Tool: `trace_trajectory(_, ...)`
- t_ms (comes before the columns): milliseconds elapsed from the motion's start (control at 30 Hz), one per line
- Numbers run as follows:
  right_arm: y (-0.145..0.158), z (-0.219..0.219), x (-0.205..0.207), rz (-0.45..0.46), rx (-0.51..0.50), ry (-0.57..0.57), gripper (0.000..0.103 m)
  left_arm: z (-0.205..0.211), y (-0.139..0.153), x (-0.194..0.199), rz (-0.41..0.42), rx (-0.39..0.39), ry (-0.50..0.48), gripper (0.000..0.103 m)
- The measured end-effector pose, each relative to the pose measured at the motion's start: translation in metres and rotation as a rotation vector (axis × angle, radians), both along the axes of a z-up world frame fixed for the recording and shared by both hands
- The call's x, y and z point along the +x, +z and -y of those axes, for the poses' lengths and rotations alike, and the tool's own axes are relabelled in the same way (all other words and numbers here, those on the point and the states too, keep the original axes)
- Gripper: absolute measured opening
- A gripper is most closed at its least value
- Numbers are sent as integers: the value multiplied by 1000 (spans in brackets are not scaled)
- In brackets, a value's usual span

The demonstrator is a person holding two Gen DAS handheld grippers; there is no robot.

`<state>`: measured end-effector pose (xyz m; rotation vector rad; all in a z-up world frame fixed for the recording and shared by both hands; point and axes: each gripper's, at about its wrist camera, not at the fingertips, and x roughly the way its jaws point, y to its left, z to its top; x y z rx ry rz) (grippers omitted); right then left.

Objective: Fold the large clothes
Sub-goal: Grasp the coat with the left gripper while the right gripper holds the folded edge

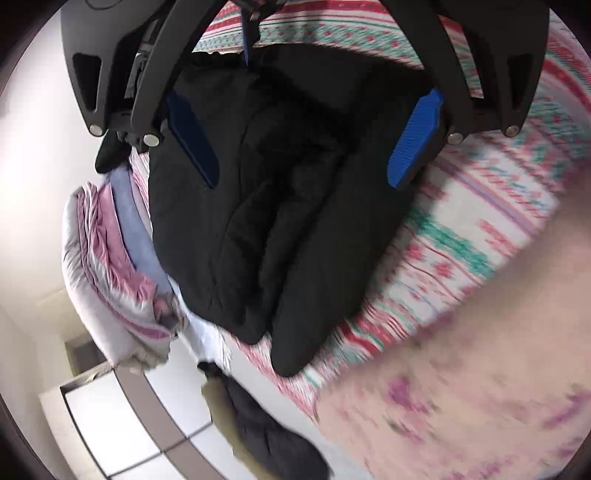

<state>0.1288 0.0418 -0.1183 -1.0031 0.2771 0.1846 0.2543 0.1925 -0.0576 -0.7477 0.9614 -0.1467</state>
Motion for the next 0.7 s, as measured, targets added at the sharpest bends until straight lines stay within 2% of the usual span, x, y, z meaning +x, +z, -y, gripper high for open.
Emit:
trace_trajectory(33,0,10,-1,47,3,-28,85,6,-2,5,-8,0,-11,92)
trace_trajectory(67,-1,19,1,55,17,-57,85,13,-3,11,-14,16,-15,93)
trace_trajectory(200,-5,47,23,15,77,-139,83,37,0,23,3,118,-29,94)
trace_trajectory(267,-3,51,33,32,50,-161,70,44,3,23,13,172,-19,94)
trace_trajectory(300,0,54,32,29,64,-160,67,46,6,22,32,177,-14,94)
trace_trajectory(367,8,60,35,6,126,-176,48,48,12,20,73,159,-23,94)
trace_trajectory(433,9,66,36,-18,155,-172,38,52,14,20,89,175,-38,94)
trace_trajectory(500,10,72,36,-49,183,-166,33,58,7,25,52,216,-70,94)
trace_trajectory(567,14,77,32,-78,237,-157,31,62,-5,33,14,221,-91,94)
trace_trajectory(633,16,81,27,-87,273,-151,31,63,-9,37,14,230,-80,94)
trace_trajectory(667,16,81,26,-85,280,-144,31,64,-8,37,33,239,-69,87)
trace_trajectory(700,15,81,26,-79,276,-143,31,66,-6,36,55,255,-61,64)
